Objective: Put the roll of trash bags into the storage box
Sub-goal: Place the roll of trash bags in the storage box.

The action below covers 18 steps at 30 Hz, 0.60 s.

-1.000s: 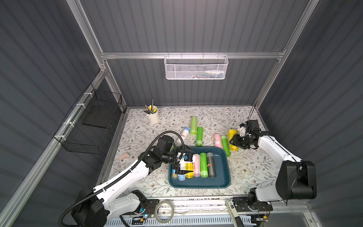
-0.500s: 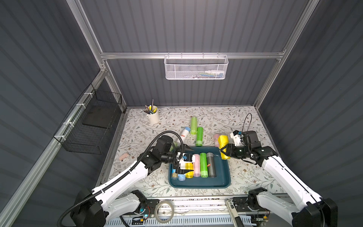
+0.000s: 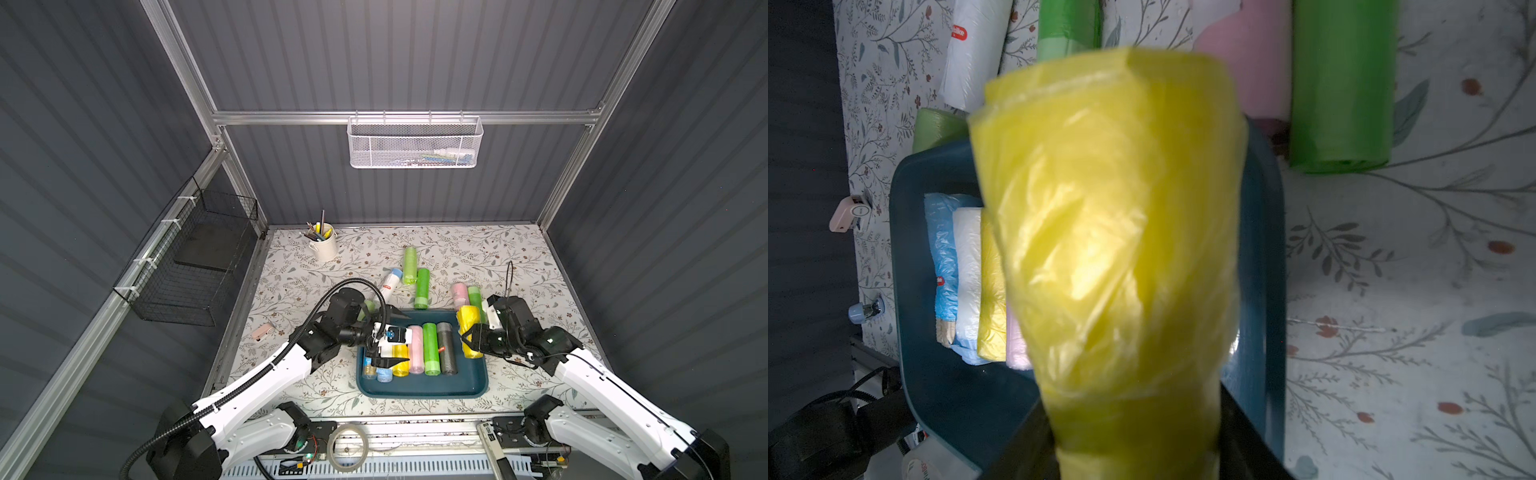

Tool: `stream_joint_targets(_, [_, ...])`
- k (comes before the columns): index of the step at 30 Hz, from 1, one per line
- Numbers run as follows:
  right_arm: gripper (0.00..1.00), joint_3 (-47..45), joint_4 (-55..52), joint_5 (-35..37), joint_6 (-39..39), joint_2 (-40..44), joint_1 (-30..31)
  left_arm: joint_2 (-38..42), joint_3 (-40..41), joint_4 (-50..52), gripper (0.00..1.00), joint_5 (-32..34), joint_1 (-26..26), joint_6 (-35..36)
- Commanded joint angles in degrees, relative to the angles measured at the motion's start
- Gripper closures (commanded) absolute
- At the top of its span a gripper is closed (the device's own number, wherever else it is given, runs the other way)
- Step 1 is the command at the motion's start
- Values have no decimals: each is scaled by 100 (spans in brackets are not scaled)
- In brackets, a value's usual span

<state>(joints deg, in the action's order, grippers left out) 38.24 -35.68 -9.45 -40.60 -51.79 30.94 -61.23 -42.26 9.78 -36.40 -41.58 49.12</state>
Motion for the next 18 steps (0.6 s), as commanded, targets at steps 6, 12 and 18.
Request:
stream_joint_targets(6, [51,-91,-138,764,-717,-82,543,32,-33,72,0,-17,-31,2])
stream_joint_targets(12, [51,-129,-46,999,-833,-420,917,29,-28,94,0,-11,-30,19])
stream_joint_targets(18, [51,-271,233,1015,-890,-644,985,-16,-61,121,0,-52,-34,18])
